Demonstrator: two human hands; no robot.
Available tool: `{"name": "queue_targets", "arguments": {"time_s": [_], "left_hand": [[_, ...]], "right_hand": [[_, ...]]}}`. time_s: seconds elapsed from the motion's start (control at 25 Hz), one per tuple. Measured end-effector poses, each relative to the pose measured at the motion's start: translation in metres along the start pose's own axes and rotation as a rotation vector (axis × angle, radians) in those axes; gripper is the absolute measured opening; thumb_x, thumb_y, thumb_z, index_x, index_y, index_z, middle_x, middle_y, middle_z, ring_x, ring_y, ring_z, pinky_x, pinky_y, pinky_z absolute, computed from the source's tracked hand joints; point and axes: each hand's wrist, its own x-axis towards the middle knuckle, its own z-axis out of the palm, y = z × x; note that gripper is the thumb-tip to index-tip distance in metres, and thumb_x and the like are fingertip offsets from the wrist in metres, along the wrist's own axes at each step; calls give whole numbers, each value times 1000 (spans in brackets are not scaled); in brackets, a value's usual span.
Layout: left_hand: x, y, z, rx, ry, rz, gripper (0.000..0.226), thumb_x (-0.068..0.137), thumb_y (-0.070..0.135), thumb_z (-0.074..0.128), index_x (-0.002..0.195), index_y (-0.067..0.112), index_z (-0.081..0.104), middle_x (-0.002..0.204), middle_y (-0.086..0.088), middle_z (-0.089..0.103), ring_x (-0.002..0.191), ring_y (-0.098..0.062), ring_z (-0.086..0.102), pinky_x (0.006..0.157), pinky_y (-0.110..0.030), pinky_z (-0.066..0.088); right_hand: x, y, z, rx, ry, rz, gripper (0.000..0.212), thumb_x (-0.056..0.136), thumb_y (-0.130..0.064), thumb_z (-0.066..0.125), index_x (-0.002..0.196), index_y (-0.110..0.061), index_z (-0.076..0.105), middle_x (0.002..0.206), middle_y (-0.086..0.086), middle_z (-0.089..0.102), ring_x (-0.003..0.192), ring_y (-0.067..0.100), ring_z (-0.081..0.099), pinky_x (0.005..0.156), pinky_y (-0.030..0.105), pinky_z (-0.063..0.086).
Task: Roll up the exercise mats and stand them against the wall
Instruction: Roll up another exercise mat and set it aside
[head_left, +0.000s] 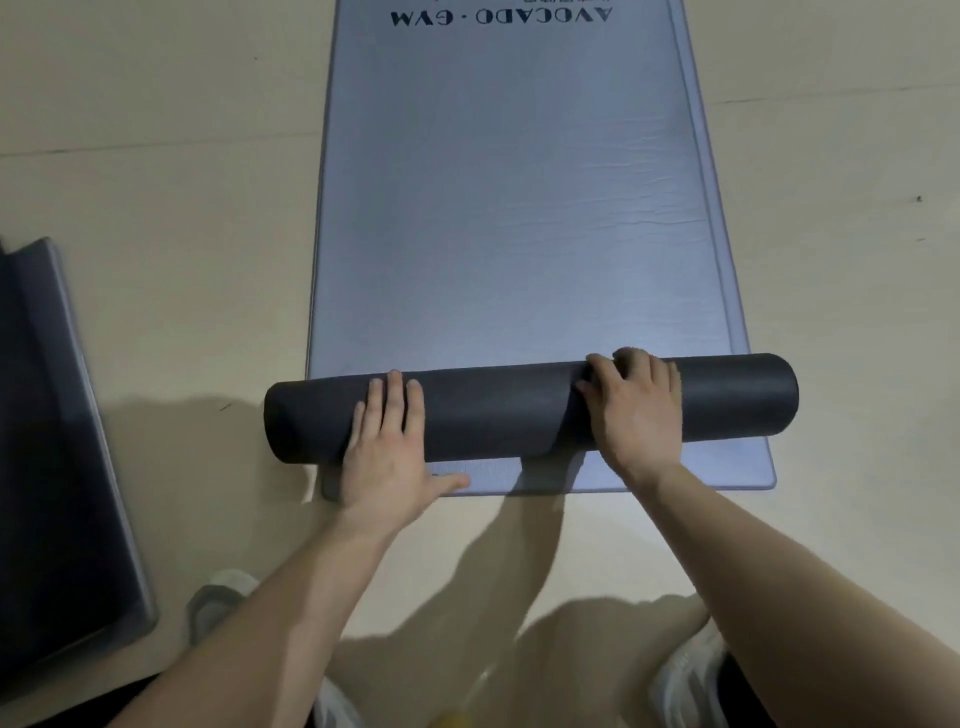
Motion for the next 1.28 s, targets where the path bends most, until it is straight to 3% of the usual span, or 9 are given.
{"name": "queue_targets", "arguments": {"time_s": [0.12,0.2,0.4,0.6,0.76,0.92,1.0,1.12,1.28], "left_hand": [[41,-15,3,60,-151,73,141,63,85,67,161,9,0,170,-12,2,157,-29,1,126,-42,2],[66,-23,-6,58,-143,117,139,62,83,69,161,11,3,170,-8,8,156,-26,9,126,-40,6],[73,-26,-40,-192,-106,195,99,62,64,82,146,28,43,141,5,50,126,-21,51,112,-36,33],[37,-19,-48,-275,-479,152,93,58,55,90,140,34,52,131,8,59,115,-19,58,97,-36,48],[54,-30,-61,-425,-666,42,84,61,49,91,137,37,59,132,10,64,111,-15,60,97,-33,48],[29,-13,-53,-222,-15,22,51,82,49,74,128,29,63,129,5,62,117,-28,58,96,-43,46],[8,3,-32,-92,177,48,74,81,56,72,141,16,55,149,-9,51,135,-37,48,107,-49,42],[46,0,-22,41,-126,101,137,65,79,71,161,11,2,170,-12,1,157,-32,1,127,-45,7],[101,-20,-28,32,-135,189,141,56,76,79,160,17,5,168,-7,11,154,-28,13,125,-41,8]], "right_hand": [[-8,14,26,-227,-82,-230,115,68,-75,68,161,-23,25,162,20,30,152,43,24,120,60,-1],[28,20,23,-301,-110,-264,130,55,-59,88,160,-27,17,160,17,34,149,39,28,120,59,10],[60,10,-19,-263,-274,-288,109,60,-62,80,153,-39,28,140,2,52,130,29,50,115,48,33],[9,7,-37,-189,-541,-275,104,63,-56,80,154,-40,33,137,-5,56,124,24,57,111,43,41],[-75,17,-11,-84,-48,-285,62,83,-28,79,138,-25,50,151,10,52,140,38,49,117,48,37],[-44,7,-4,-148,-176,-226,91,87,-71,60,155,-22,24,173,13,9,160,36,6,127,59,7],[4,-1,-19,-175,-222,-220,102,84,-80,56,158,-19,21,173,14,2,160,36,-1,126,61,3],[32,-4,-20,-231,-168,-243,105,83,-81,54,162,-21,19,172,19,6,159,38,2,124,65,4],[41,7,12,-395,-103,-276,133,61,-57,88,163,-29,7,167,20,20,154,40,16,117,69,12]]}}
